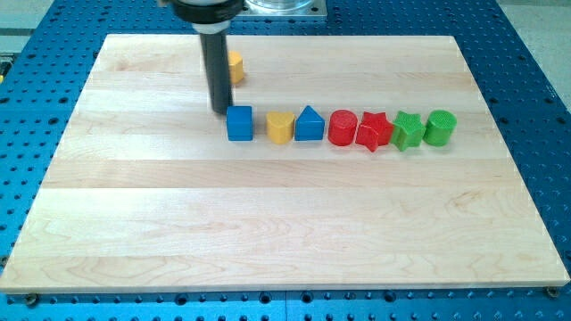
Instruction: Push the hexagon downwards
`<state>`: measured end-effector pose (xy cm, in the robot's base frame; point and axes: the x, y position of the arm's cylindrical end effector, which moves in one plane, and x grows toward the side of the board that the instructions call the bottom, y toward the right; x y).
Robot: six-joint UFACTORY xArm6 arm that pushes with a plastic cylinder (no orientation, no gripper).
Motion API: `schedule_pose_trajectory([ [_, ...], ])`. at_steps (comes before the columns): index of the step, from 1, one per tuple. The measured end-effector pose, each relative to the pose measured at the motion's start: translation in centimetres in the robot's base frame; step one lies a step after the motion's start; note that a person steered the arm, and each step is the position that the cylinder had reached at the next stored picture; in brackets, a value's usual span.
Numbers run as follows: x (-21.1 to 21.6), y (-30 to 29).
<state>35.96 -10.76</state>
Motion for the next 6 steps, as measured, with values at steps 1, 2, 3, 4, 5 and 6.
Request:
schedule_pose_trajectory([
  [1, -4.4, -4.7],
  [2, -10.8, -1.7],
  [3, -12.0, 2.2],
  [4, -7.5, 2.5],
  [5, -5.4, 2.6],
  [6, -5.3, 6.8],
])
